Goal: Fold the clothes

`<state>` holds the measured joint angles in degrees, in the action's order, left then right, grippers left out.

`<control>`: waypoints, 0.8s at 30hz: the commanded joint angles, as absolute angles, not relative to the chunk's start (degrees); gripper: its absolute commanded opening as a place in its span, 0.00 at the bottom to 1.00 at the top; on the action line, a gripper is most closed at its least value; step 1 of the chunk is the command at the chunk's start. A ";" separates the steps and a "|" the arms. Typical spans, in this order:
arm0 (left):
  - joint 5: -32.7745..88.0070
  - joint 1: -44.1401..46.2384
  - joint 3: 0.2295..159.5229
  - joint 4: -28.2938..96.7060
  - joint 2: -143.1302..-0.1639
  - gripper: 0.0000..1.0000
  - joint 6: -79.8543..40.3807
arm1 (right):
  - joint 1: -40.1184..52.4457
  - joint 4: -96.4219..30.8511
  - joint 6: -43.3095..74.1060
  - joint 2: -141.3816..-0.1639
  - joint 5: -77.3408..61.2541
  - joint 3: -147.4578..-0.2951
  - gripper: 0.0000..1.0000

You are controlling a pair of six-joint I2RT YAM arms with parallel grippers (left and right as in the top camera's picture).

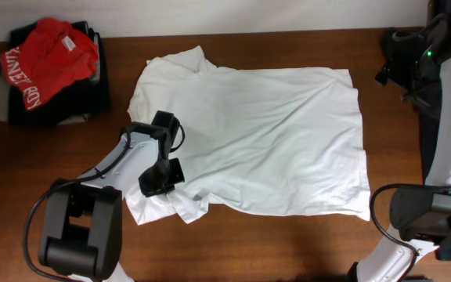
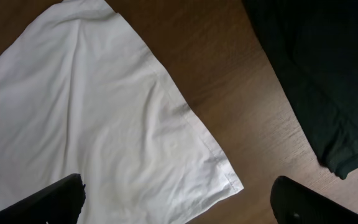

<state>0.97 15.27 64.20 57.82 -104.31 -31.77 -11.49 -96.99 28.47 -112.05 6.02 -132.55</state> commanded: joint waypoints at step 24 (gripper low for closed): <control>0.21 19.64 67.44 72.62 -94.45 0.01 -31.70 | -11.66 -97.27 28.84 -110.63 7.14 -133.40 0.99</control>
<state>0.97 18.28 66.57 71.55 -96.29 -31.75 -11.49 -96.99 28.47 -112.05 6.02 -132.55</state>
